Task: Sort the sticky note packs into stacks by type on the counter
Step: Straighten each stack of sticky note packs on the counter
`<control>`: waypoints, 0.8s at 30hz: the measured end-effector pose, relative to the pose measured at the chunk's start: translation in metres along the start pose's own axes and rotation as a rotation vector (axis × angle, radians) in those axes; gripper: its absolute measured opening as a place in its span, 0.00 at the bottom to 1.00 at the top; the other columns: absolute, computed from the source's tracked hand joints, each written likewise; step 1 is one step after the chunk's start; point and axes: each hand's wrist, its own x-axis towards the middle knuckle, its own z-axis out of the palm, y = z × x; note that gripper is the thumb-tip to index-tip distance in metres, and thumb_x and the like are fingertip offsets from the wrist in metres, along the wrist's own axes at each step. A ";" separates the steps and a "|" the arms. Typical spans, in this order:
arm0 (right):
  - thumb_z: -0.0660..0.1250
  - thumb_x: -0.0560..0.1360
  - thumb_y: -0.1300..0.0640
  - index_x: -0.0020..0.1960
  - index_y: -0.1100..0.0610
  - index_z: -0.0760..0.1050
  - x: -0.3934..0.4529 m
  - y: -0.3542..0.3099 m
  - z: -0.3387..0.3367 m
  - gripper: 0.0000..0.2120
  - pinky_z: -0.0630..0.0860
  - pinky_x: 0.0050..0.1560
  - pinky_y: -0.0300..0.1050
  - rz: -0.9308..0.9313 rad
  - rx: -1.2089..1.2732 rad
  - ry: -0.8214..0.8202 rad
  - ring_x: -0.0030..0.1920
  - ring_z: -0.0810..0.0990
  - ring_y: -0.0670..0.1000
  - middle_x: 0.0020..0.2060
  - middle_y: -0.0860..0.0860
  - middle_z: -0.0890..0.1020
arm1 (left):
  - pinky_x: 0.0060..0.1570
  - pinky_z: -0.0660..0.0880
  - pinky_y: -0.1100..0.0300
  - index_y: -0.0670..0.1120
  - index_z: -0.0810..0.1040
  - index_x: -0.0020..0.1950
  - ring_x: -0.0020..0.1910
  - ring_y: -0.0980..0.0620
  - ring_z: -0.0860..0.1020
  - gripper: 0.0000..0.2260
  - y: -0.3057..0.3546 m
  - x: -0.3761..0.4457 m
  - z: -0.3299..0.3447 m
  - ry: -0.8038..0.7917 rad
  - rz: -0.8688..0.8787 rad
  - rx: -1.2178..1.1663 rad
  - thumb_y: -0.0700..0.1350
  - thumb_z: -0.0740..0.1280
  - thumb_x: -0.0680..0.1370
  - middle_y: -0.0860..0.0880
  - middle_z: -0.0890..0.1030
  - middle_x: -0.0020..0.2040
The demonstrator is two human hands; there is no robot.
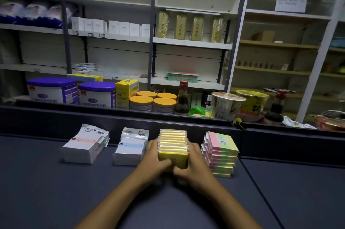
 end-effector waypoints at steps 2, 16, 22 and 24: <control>0.67 0.61 0.49 0.70 0.47 0.69 -0.001 0.000 0.001 0.36 0.67 0.59 0.27 0.011 -0.021 -0.002 0.61 0.69 0.44 0.53 0.35 0.68 | 0.54 0.64 0.82 0.50 0.68 0.70 0.62 0.64 0.70 0.33 0.000 0.001 -0.001 -0.018 -0.008 0.004 0.46 0.66 0.64 0.50 0.69 0.64; 0.78 0.69 0.65 0.75 0.48 0.58 0.002 0.002 -0.027 0.43 0.78 0.49 0.34 0.212 0.450 -0.086 0.57 0.80 0.41 0.62 0.44 0.76 | 0.56 0.73 0.70 0.52 0.66 0.71 0.63 0.62 0.73 0.42 0.017 -0.001 -0.022 0.019 0.127 -0.183 0.55 0.75 0.59 0.54 0.73 0.65; 0.82 0.64 0.55 0.70 0.45 0.67 0.004 0.001 -0.029 0.40 0.80 0.56 0.43 0.190 0.416 -0.114 0.60 0.80 0.44 0.63 0.48 0.78 | 0.58 0.74 0.67 0.54 0.64 0.71 0.63 0.63 0.72 0.43 0.023 -0.004 -0.026 0.035 0.164 -0.197 0.52 0.78 0.59 0.57 0.72 0.65; 0.84 0.60 0.49 0.67 0.44 0.71 0.004 0.002 -0.026 0.39 0.78 0.62 0.48 0.158 0.376 -0.107 0.62 0.79 0.46 0.64 0.50 0.78 | 0.55 0.73 0.71 0.55 0.63 0.71 0.62 0.61 0.74 0.43 0.022 -0.003 -0.026 0.022 0.161 -0.176 0.48 0.79 0.60 0.57 0.72 0.65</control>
